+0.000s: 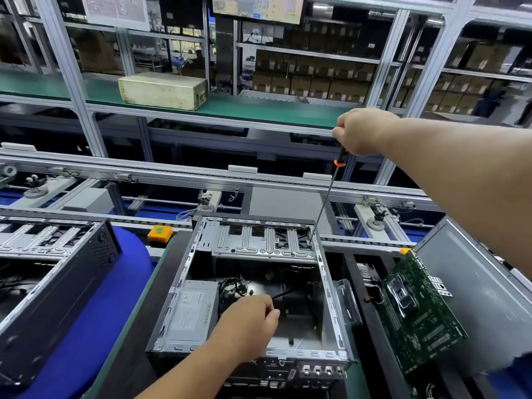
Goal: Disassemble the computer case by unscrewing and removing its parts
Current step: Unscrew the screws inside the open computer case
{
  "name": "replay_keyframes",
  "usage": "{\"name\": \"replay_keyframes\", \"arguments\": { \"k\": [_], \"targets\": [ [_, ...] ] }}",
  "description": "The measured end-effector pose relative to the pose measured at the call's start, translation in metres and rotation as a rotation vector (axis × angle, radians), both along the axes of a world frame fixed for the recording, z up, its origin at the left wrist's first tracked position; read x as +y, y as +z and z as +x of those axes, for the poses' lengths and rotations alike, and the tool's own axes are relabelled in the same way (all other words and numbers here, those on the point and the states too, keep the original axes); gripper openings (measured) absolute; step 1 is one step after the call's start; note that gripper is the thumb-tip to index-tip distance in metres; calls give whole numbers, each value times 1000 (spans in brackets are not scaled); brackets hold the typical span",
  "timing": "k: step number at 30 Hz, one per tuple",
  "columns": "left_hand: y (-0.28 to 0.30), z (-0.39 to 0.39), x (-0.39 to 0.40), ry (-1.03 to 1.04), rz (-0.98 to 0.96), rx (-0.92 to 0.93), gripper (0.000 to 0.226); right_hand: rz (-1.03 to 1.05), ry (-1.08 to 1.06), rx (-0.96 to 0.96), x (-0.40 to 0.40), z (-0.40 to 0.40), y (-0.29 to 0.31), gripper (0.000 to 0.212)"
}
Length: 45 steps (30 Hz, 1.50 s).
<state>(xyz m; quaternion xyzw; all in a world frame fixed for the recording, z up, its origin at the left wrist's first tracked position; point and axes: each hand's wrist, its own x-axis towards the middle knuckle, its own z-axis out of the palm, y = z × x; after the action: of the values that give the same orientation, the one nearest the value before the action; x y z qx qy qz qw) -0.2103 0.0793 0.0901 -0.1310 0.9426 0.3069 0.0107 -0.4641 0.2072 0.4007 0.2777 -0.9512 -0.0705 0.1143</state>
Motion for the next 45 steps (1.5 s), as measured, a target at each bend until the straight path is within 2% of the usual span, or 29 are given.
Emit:
{"name": "replay_keyframes", "arguments": {
  "k": [3, 5, 9, 13, 17, 20, 22, 25, 28, 33, 40, 43, 45],
  "targets": [
    [-1, 0, 0, 3, 5, 1, 30, -106, 20, -120, -2, 1, 3, 25],
    [-1, 0, 0, 5, 11, -2, 30, -102, 22, -163, 0, 0, 7, 20],
    [-1, -1, 0, 2, 10, -11, 29, -58, 37, -236, 4, 0, 15, 15],
    [0, -1, 0, 0, 5, -10, 29, -140, 37, -368, 6, 1, 19, 20],
    [2, 0, 1, 0, 1, -9, 29, -66, -2, -254, 0, 4, 14, 21],
    [2, 0, 1, -2, 4, -10, 30, 54, -59, -70, 0, 5, 8, 49],
    [2, 1, 0, -4, 4, -12, 30, 95, -38, 22, 0, 5, 5, 53],
    [2, 0, 1, -1, 2, -11, 29, 77, 13, 38, 0, 3, 2, 39],
    [2, 0, 1, 2, -1, -15, 29, -37, 36, -75, 1, 3, 4, 26],
    [2, 0, 1, 4, -6, -19, 29, -96, 110, -201, -1, 3, 7, 6],
    [2, -1, 1, 5, -6, -18, 29, -123, 79, -325, 1, 8, 16, 19],
    [2, 0, 1, 2, -10, -11, 29, -92, 16, -257, -1, 10, 12, 23],
    [3, 0, 1, 3, -13, -9, 29, -6, -43, -137, -1, 8, 7, 43]
  ]
}}
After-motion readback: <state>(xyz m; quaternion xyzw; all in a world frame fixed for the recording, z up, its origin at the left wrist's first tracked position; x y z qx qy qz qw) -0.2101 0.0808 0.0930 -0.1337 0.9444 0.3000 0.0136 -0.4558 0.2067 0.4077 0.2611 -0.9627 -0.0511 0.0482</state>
